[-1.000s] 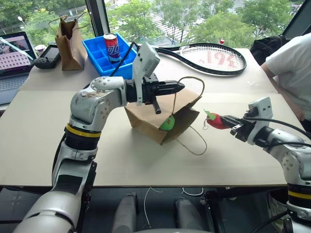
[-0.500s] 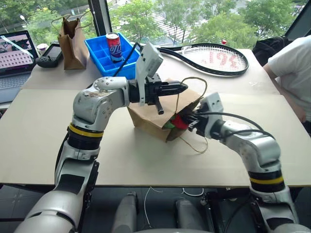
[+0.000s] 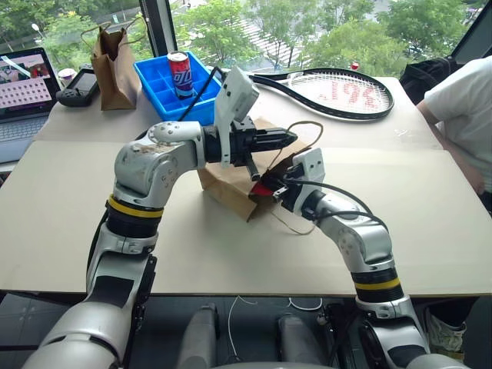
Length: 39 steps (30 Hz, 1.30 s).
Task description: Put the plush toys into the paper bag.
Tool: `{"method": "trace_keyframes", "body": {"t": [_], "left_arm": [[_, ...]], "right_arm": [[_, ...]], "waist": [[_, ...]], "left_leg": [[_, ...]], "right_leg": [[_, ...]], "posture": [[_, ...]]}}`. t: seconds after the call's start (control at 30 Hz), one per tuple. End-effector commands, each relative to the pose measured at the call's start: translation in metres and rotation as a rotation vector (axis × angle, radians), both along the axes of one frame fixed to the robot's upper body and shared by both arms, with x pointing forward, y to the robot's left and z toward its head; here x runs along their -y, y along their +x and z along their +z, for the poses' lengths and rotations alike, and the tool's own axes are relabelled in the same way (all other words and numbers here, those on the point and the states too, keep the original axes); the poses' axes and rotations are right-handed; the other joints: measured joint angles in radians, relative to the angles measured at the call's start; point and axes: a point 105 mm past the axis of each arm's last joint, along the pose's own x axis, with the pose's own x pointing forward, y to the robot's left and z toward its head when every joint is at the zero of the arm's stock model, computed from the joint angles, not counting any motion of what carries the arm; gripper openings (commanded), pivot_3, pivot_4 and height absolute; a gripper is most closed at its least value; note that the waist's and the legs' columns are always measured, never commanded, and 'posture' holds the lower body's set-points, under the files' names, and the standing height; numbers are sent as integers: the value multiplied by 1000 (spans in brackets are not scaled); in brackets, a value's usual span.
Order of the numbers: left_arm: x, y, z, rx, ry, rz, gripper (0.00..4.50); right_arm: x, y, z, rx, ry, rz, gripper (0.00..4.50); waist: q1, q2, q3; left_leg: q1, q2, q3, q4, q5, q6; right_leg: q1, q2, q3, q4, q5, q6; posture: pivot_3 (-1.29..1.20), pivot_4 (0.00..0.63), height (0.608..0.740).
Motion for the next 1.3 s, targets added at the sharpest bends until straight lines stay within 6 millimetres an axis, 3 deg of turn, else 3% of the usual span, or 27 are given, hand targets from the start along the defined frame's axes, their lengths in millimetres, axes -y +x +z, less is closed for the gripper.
{"method": "trace_keyframes", "body": {"t": [0.03,0.23,0.37,0.63,0.8,0.97,1.03,1.3], "left_arm": [[-3,0,17,61,-27,10,0],[-14,12,28,72,-64,73,0],[-20,16,34,69,-87,92,0],[-22,18,29,66,-75,105,0],[-21,18,29,66,-78,100,0],[-20,18,29,68,-81,98,0],[-19,18,29,69,-83,96,0],[-20,18,30,74,-90,103,0]], "right_arm": [[0,-4,12,42,49,15,2375],[6,-5,5,14,13,-5,4451],[9,-7,13,31,1,-9,4483],[22,-21,52,75,65,27,4483],[57,-40,57,12,19,47,4483],[118,-35,26,-91,-10,-130,4483],[127,-33,6,-120,-62,-146,4483],[106,-6,-47,-178,-59,-131,4483]], "waist": [[-1,0,0],[0,0,0],[0,0,0],[1,0,0],[9,0,0],[13,0,0],[12,0,0],[-9,0,0]], "left_leg": [[0,0,0,0,0,0],[0,0,0,0,0,0],[0,0,0,0,0,0],[0,0,0,-1,0,0],[0,0,0,-1,0,0],[0,0,0,-2,0,0],[0,0,0,-1,0,0],[1,0,0,-1,0,0]], "right_leg": [[0,0,0,0,0,0],[0,0,0,0,0,0],[-1,0,0,0,0,0],[-1,0,0,0,0,0],[0,0,0,-1,0,0],[0,0,0,-2,-4,-6],[0,0,0,-2,-3,-6],[0,0,0,0,-1,0]], "posture": [[0,150,740],[0,150,740],[0,150,740],[0,150,740],[0,150,740],[0,150,740],[0,150,740],[0,150,740]]}}
